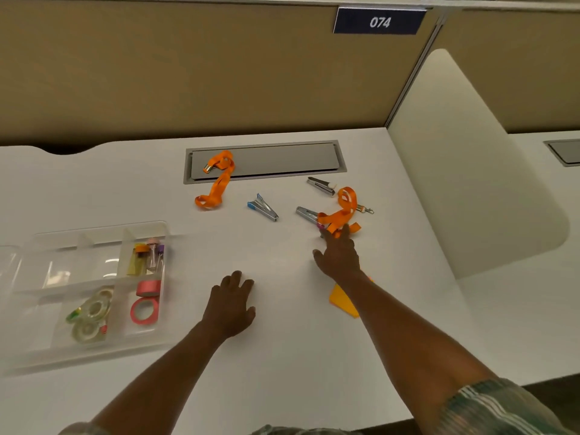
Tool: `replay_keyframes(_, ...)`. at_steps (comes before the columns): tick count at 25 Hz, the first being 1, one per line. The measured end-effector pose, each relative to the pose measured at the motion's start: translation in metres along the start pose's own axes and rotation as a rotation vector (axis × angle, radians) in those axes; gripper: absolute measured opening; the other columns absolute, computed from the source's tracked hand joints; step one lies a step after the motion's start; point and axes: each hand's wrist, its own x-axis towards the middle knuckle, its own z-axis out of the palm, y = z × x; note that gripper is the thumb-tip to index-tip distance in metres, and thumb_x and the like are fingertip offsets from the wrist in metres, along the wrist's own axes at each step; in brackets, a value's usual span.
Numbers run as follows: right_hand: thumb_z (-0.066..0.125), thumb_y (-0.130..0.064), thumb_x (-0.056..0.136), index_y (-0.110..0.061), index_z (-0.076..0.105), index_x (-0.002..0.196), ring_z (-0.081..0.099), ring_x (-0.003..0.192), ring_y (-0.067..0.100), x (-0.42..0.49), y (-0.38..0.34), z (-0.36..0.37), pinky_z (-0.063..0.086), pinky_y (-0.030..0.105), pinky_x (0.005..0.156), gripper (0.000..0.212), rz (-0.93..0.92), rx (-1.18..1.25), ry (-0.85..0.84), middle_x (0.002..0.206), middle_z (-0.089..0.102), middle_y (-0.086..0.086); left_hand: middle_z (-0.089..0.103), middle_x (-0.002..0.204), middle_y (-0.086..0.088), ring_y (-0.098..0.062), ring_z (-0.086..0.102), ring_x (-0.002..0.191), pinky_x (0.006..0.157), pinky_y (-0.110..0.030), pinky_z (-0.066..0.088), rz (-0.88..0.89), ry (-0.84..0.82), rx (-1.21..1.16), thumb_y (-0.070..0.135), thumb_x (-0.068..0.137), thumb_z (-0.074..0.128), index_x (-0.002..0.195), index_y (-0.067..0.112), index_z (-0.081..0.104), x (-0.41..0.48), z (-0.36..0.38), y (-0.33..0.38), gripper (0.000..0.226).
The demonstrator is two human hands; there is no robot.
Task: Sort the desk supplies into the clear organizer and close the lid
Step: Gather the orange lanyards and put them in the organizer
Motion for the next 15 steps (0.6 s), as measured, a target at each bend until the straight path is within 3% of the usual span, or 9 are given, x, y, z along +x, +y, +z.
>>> replay_keyframes(2,0.061,-0.041,0.091,-0.024,0.041,0.148,0.04,0.135,0.036,0.011,0.005,-0.001,0.044,0.045,0.102,0.062,-0.023,0.019,-0.037,0.156,0.026,0.016,0.052,0.131,-0.016,-0.036,0.058,0.107,0.08,-0.042,0.05,-0.028,0.012,-0.014,0.037,0.073,0.07,0.122,0.014,0.06,0.004,0.0,0.003,0.055)
replay_keyframes(5,0.062,-0.033,0.091,-0.013,0.055,0.131,0.05,0.122,0.03,0.012,0.001,-0.002,0.048,0.041,0.093,0.045,-0.046,0.076,0.09,0.132,0.049,0.01,0.046,0.136,-0.01,-0.031,0.051,0.117,0.089,-0.039,0.043,-0.062,0.051,-0.075,0.044,0.082,0.057,0.132,0.017,0.053,0.016,-0.007,0.007,0.057)
replay_keyframes(9,0.061,-0.029,0.093,-0.01,0.062,0.127,0.052,0.122,0.028,-0.017,-0.032,0.0,0.046,0.039,0.098,0.039,-0.189,0.213,0.174,0.13,0.057,0.009,0.051,0.13,-0.012,-0.033,0.056,0.112,0.085,-0.041,0.046,-0.04,0.125,-0.182,0.045,0.081,0.058,0.138,0.015,0.048,0.034,-0.025,0.021,0.065)
replay_keyframes(15,0.057,-0.031,0.091,-0.018,0.066,0.112,0.055,0.106,0.016,-0.078,-0.081,0.003,0.051,0.033,0.085,0.026,-0.433,0.391,0.244,0.111,0.063,0.001,0.045,0.144,-0.009,-0.024,0.047,0.13,0.105,-0.039,0.043,-0.142,0.107,-0.696,0.038,0.081,0.069,0.152,0.019,0.028,0.049,-0.05,0.045,0.084)
